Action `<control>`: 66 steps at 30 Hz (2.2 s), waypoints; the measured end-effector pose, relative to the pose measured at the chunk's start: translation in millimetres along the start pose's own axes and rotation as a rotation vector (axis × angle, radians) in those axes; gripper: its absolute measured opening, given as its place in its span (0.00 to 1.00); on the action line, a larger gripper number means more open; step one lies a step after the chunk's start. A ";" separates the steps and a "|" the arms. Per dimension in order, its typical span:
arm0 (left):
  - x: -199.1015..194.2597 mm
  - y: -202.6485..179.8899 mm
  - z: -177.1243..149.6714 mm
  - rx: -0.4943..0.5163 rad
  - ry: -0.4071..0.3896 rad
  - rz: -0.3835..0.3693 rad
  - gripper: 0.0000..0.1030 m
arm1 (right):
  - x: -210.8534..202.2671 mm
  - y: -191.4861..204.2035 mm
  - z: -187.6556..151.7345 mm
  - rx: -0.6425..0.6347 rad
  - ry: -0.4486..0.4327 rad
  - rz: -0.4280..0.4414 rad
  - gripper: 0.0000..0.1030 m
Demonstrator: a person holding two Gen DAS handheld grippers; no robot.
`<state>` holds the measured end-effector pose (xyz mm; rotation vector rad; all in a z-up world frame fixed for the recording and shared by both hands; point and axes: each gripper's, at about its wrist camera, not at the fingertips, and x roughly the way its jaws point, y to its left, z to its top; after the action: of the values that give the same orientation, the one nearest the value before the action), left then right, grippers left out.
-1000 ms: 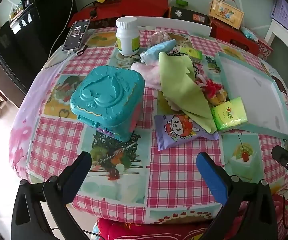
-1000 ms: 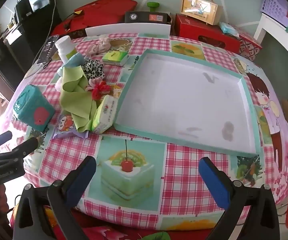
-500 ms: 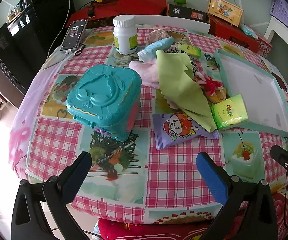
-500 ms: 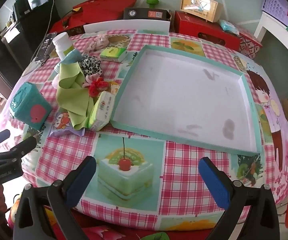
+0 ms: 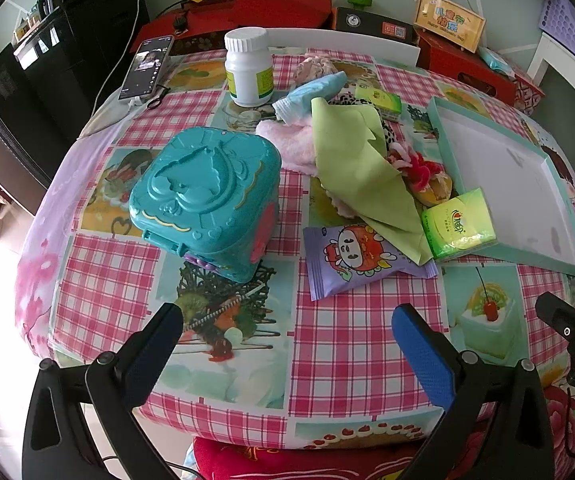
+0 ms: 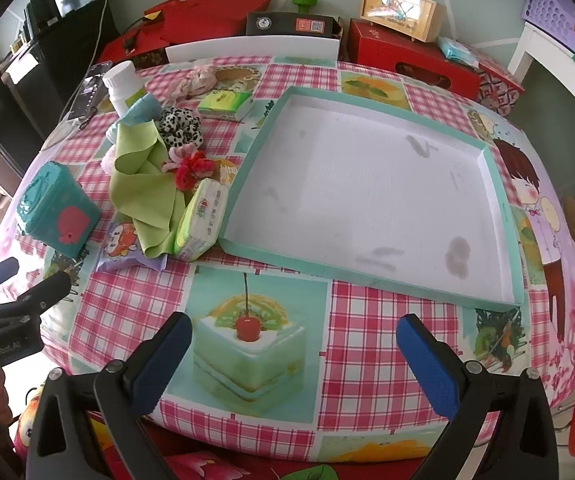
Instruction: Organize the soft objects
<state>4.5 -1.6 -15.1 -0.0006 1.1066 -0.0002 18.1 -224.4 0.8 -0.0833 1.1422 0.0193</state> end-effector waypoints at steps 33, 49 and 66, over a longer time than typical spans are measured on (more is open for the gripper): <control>6.5 0.8 3.3 -0.004 0.018 -0.029 1.00 | 6.0 5.3 0.9 -0.015 0.020 -0.003 1.00; 9.7 0.2 6.7 -0.008 0.022 -0.036 1.00 | 9.1 8.1 1.9 -0.028 0.031 -0.004 1.00; 8.1 5.9 11.9 -0.036 -0.015 -0.131 1.00 | 7.2 16.9 8.0 -0.056 -0.003 0.043 1.00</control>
<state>18.8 4.3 -17.0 -0.1047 1.0900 -0.0977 27.4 -207.2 -3.5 -0.1086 1.1404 0.0891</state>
